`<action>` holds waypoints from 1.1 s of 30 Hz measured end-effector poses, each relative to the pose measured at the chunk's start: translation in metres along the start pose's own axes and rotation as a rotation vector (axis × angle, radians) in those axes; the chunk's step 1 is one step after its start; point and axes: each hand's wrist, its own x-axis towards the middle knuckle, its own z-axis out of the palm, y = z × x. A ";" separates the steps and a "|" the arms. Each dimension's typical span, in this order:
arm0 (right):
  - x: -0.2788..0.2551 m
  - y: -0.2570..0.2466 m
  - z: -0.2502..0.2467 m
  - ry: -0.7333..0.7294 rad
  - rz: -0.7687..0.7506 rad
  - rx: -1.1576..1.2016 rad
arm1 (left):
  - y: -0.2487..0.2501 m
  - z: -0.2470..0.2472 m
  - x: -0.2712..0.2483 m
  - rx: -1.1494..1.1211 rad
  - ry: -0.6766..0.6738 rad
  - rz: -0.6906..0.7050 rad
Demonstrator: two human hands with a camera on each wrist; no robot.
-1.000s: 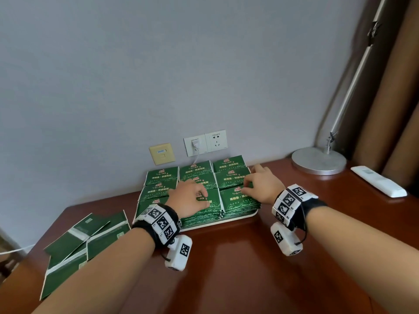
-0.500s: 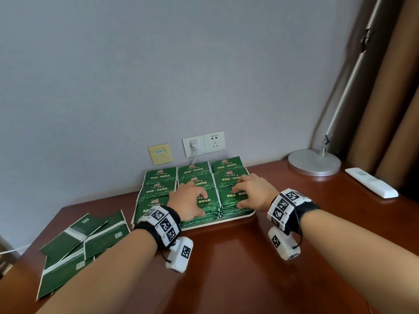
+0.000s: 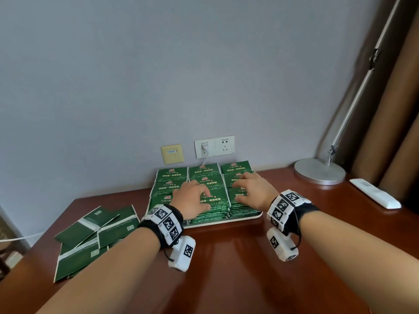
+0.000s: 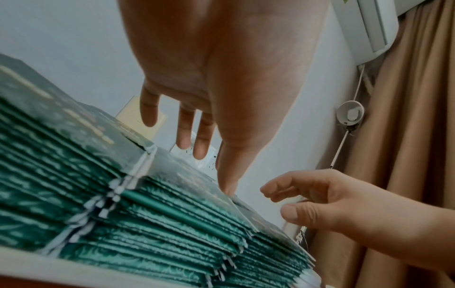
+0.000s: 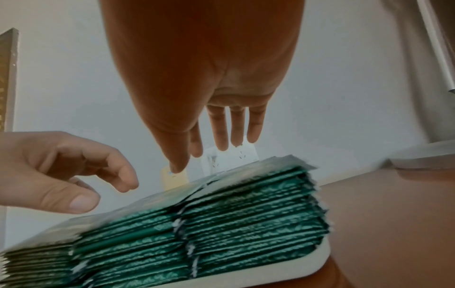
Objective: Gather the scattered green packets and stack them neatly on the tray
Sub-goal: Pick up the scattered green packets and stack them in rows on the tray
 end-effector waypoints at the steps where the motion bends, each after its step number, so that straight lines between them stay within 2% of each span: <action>1: 0.001 -0.008 -0.001 0.003 -0.012 0.009 | -0.004 -0.003 -0.006 -0.006 0.011 -0.004; 9: 0.015 -0.103 0.011 -0.005 -0.146 0.033 | -0.074 -0.022 -0.064 -0.050 0.034 -0.110; 22: 0.071 -0.272 0.085 -0.110 -0.383 0.100 | -0.242 -0.032 -0.163 -0.050 0.012 -0.444; 29: 0.103 -0.308 0.123 -0.276 -0.348 0.071 | -0.286 -0.026 -0.176 -0.054 -0.059 -0.563; 33: 0.119 -0.317 0.140 -0.358 -0.347 0.049 | -0.300 -0.021 -0.171 -0.067 -0.090 -0.567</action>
